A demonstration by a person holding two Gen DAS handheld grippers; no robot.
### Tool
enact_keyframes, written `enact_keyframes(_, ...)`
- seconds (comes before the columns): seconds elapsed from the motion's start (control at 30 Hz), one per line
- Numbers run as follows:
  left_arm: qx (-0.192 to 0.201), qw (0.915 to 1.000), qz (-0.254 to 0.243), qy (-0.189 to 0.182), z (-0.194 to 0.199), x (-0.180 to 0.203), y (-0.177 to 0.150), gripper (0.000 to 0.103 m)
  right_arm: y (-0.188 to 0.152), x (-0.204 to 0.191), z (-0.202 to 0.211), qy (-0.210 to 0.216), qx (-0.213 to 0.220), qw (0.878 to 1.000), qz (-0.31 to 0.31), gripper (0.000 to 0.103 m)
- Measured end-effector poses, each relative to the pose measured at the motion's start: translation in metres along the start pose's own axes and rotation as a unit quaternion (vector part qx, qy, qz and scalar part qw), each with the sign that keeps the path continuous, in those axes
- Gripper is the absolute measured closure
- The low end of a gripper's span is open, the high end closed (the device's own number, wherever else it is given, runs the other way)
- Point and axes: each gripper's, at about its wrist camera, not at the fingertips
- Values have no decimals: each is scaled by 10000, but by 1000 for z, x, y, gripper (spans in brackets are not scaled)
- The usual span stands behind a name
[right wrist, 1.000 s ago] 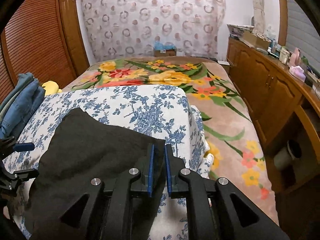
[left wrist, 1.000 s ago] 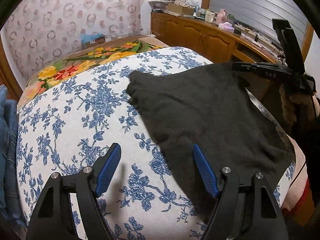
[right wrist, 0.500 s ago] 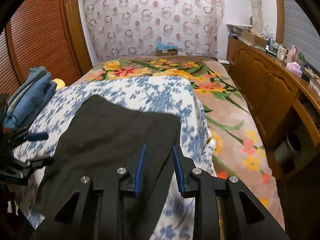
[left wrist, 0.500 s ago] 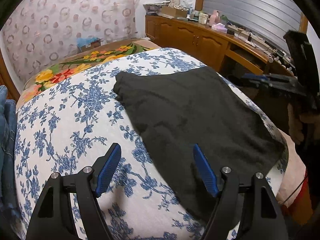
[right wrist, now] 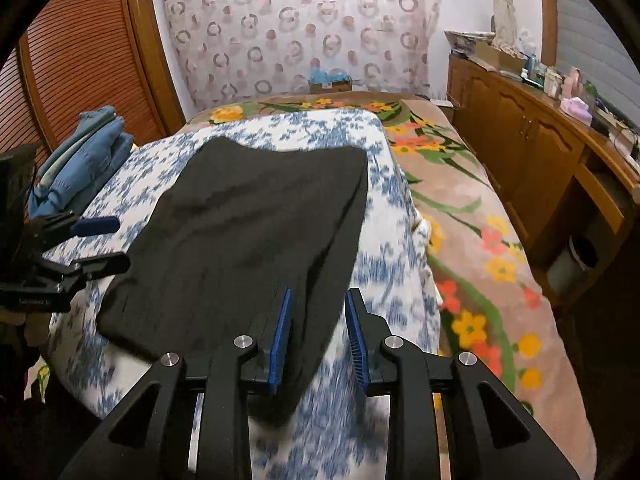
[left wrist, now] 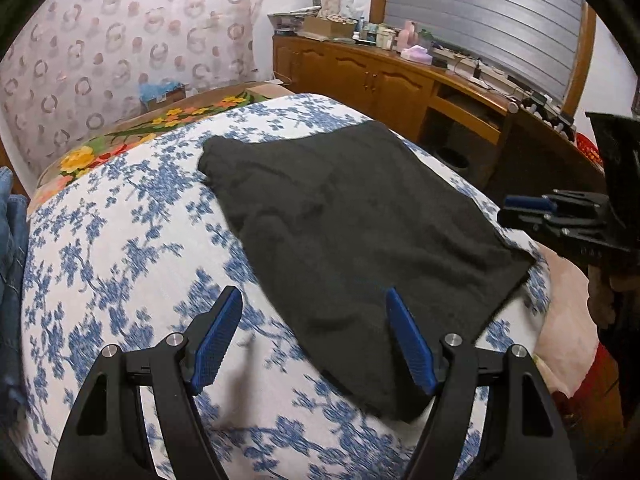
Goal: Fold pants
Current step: 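Lay the black pants flat and open the right gripper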
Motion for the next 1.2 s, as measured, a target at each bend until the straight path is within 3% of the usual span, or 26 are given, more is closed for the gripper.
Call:
enact_keyframes(0.37,-139,9998,-145,26,3,26,-21,28,-22,-8,14,197,-162,9997,-13,75)
enact_keyframes(0.4,-168,9998,-128,19,2,26,-23,28,-24,-8,14,220,-186,9996,-28,79)
enact_keyframes(0.43,-198,9997,-105,9,0,27,-25,28,-26,-10,13,245,-217,9995,4,91)
enact_keyframes(0.7,-259,9997,-30,2,-1,26,-30,27,-29,-11,21,217,-84,9997,56,93)
enact_keyframes(0.8,-241,9997,34,-25,-2,24,-31,27,-34,-14,13,112,-107,9999,-29,85)
enact_keyframes(0.93,-202,9996,143,-111,-2,21,-35,27,-36,-10,9,-79,-41,9998,-152,65)
enact_keyframes(1.2,-161,9997,126,-92,-1,22,-36,27,-39,-12,3,53,-35,9995,-298,63)
Point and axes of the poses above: each gripper's, at about its wrist camera, not at the fingertips, and z roughly against the way its jaws point, x to its right, y to its top, and after that the axes turned 10 degrees about -z, right-handed
